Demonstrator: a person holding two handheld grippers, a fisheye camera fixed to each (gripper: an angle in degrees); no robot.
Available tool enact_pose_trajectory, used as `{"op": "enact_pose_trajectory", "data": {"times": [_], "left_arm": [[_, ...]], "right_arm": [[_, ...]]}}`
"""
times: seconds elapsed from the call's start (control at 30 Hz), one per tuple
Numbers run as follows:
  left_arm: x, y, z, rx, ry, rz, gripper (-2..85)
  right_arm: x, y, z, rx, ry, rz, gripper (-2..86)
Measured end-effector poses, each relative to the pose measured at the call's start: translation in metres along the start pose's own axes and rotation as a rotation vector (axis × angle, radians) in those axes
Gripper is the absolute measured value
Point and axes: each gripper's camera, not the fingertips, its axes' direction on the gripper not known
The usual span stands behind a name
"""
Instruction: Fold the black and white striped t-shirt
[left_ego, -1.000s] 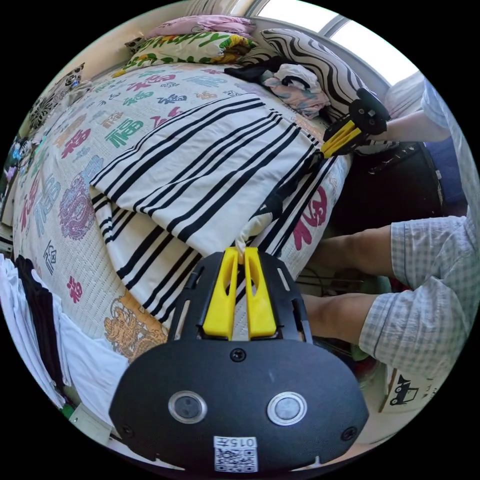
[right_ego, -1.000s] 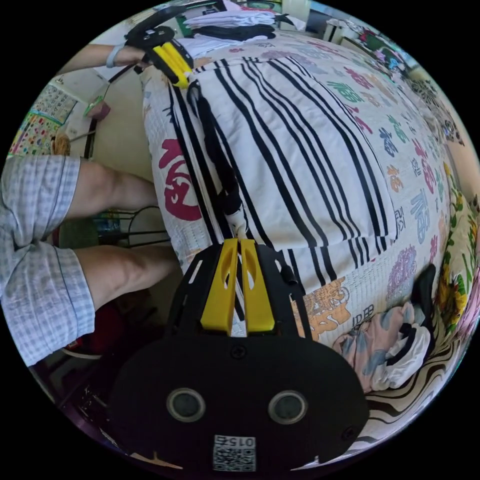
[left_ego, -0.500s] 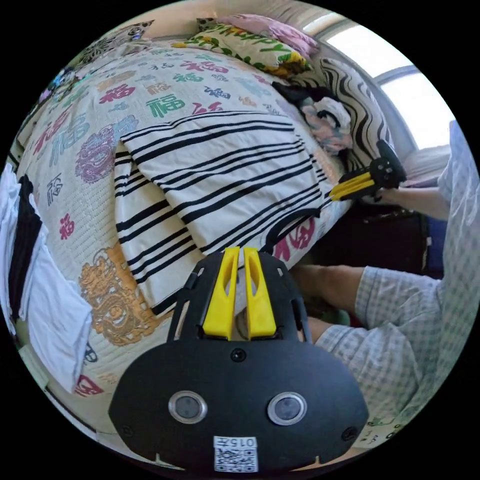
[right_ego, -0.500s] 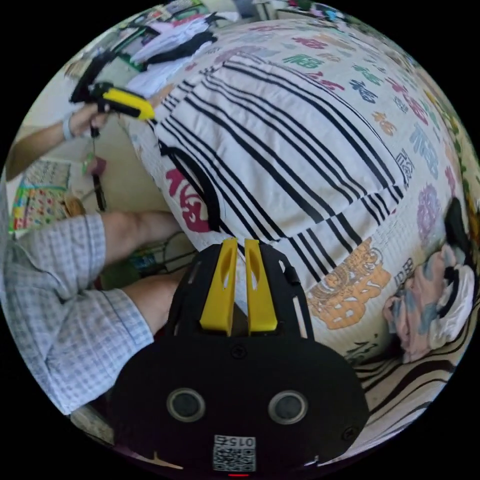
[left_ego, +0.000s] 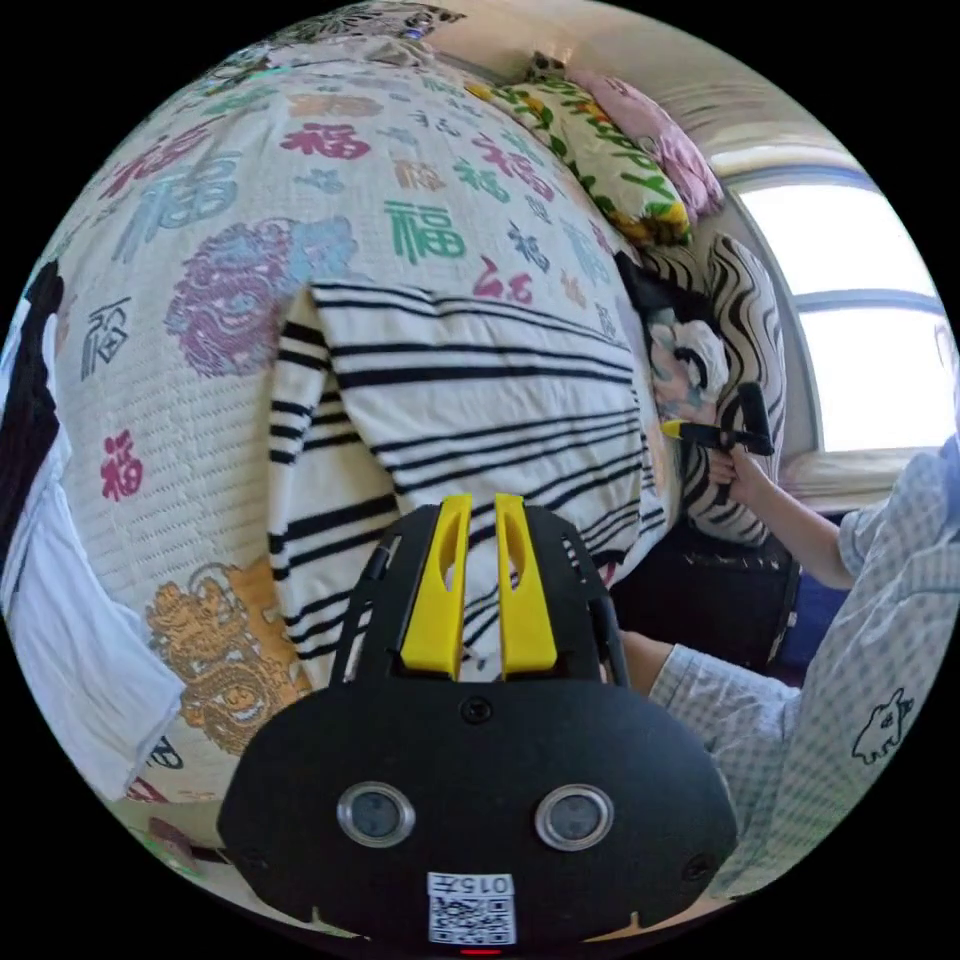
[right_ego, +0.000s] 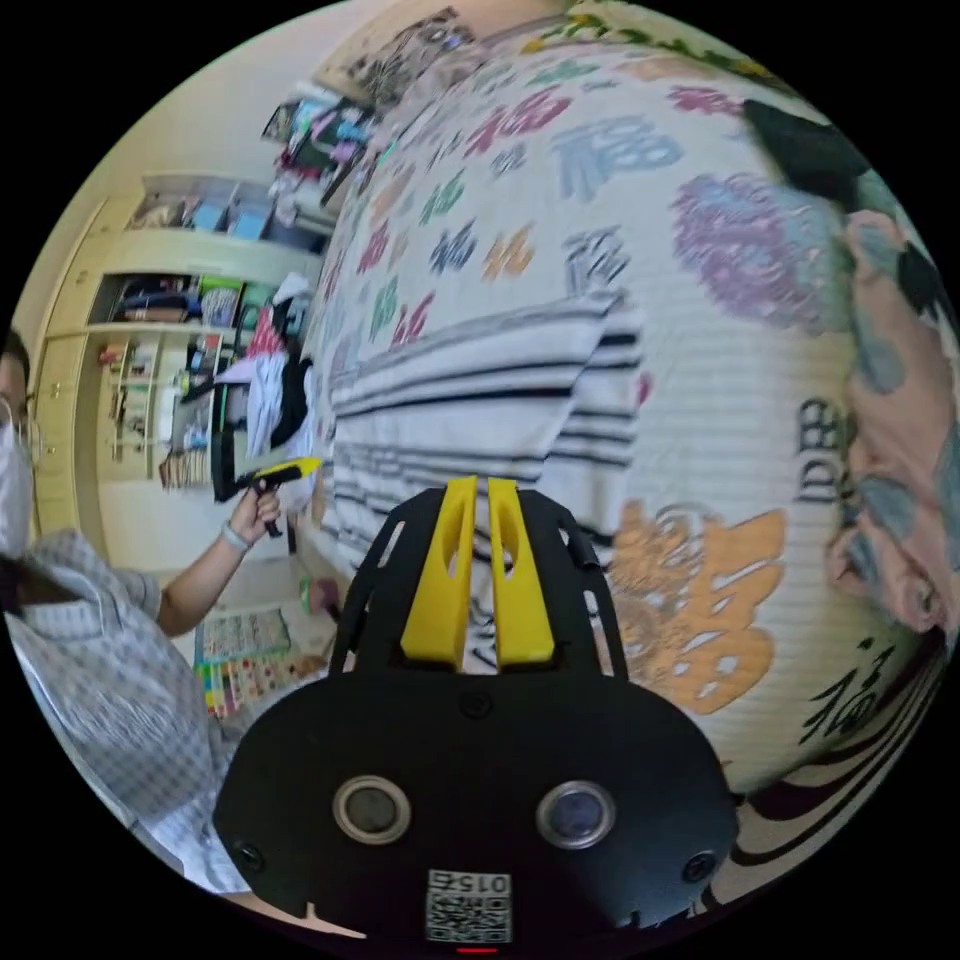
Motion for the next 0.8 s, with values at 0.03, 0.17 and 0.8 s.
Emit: {"op": "enact_pose_trajectory", "data": {"times": [0.03, 0.17, 0.8], "left_arm": [[-0.016, -0.015, -0.008, 0.034, -0.022, -0.034, 6.4], [-0.062, -0.050, -0.017, 0.121, 0.073, -0.179, 8.6], [-0.109, -0.058, -0.054, 0.134, 0.163, -0.234, 0.0]], "right_arm": [[0.013, -0.014, -0.011, 0.056, 0.015, 0.028, 5.8], [0.049, -0.062, -0.015, 0.110, -0.030, 0.100, 8.8], [0.077, -0.131, 0.028, 0.098, -0.077, 0.195, -0.4]]}}
